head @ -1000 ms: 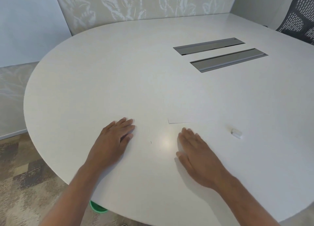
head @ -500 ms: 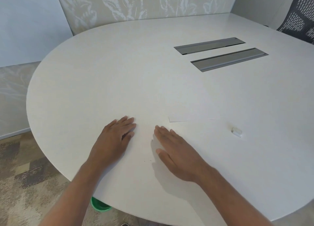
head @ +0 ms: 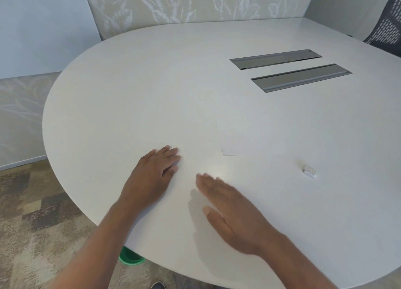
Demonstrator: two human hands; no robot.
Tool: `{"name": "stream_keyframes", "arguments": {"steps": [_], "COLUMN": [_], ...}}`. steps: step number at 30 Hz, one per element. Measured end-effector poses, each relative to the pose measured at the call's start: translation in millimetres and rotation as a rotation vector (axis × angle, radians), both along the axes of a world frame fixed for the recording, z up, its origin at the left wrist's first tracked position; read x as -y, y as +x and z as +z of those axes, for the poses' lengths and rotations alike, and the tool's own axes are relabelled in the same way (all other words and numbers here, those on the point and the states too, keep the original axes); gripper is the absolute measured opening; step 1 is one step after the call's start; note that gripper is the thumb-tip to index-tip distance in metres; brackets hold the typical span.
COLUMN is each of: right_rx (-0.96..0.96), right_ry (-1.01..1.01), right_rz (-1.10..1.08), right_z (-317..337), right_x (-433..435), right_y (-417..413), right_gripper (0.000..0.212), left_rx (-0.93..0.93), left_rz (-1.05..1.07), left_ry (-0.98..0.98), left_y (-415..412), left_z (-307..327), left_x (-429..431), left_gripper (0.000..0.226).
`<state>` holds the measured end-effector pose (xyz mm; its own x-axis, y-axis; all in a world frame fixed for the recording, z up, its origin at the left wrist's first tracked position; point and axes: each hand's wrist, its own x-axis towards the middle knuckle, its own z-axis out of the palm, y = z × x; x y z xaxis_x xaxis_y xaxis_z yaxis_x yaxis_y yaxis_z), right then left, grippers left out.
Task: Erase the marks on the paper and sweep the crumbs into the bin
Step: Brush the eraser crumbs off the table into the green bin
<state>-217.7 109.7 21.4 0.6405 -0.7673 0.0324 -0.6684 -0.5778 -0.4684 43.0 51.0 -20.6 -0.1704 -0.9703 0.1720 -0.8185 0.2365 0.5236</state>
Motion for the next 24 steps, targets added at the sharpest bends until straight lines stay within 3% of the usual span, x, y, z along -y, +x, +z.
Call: {"name": "stream_keyframes", "arguments": {"steps": [3,7,11,15,17,20,24], "right_rx": [-0.133,-0.281,-0.154,0.036,-0.066,-0.23,-0.203], "right_ry": [0.007,-0.053,0.017,0.017,0.027,-0.009,-0.004], "right_rz": [-0.084,0.039,0.181,-0.055,-0.158,-0.129,0.016], "right_z": [-8,-15,-8,-4,-6,-14,-21], "right_x": [22,8,-23,-24,-22,-31,-55], "right_y": [-5,12,20,5,0,8,42], "right_gripper": [0.063,0.066,0.061,0.059,0.063,0.068,0.069], "left_rx": [-0.007,0.001,-0.01,-0.021,-0.023,-0.026,-0.013], "left_rz": [-0.002,-0.012,-0.013,-0.023,-0.028,-0.04,-0.051], "left_ry": [0.0,0.004,0.011,0.02,0.019,0.022,0.023], "left_y": [0,2,2,2,2,3,4], "left_z": [1,0,0,1,1,-1,-2], "left_x": [1,2,1,1,1,2,4], "left_gripper": [0.036,0.037,0.035,0.033,0.031,0.03,0.03]}}
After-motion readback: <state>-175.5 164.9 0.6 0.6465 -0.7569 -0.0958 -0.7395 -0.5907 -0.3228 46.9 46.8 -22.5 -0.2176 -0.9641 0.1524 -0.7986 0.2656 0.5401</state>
